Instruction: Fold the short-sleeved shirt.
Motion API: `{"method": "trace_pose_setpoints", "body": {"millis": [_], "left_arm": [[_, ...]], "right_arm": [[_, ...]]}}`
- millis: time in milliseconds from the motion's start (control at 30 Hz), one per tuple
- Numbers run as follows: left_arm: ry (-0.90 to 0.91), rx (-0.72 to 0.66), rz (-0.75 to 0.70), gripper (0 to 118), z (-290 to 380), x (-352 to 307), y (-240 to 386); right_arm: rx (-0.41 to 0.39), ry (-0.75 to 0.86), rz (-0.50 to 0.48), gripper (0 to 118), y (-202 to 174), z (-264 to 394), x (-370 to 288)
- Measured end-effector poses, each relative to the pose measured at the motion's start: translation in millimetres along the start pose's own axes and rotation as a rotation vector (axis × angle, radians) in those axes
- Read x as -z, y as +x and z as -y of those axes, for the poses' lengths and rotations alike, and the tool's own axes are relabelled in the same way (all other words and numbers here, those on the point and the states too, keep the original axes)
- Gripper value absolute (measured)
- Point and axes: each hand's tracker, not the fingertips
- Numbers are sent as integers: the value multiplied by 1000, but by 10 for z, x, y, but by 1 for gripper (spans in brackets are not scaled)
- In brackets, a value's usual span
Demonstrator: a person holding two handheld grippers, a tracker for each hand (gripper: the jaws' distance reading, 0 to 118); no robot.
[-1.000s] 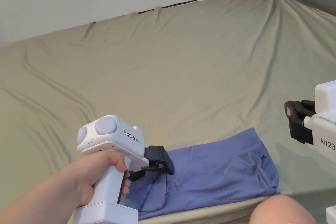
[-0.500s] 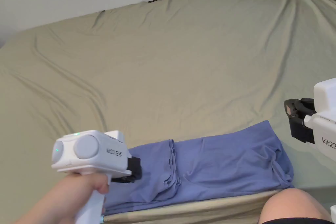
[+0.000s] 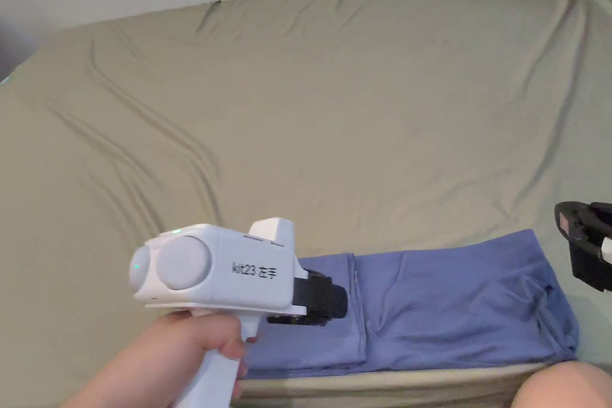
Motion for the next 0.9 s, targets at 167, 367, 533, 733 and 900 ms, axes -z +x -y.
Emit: {"method": "trace_pose_setpoints", "body": {"millis": [167,367,533,733,900], "left_arm": [[91,-140,157,26,-10,-761,-1360],[78,-452,165,118,291,-464,-2517],[148,-386,451,118,395,-142,-2599],[137,-494,571,104,198,239,-2578],[-18,-450,331,10,107,617,-2523]], "right_arm": [[-5,-21,-12,0,-75,22,-2],[-21,-52,7,0,-162,41,17],[32,-96,22,0,-99,109,32],[46,-118,56,0,58,173,65],[68,-123,63,0,98,167,52]]}}
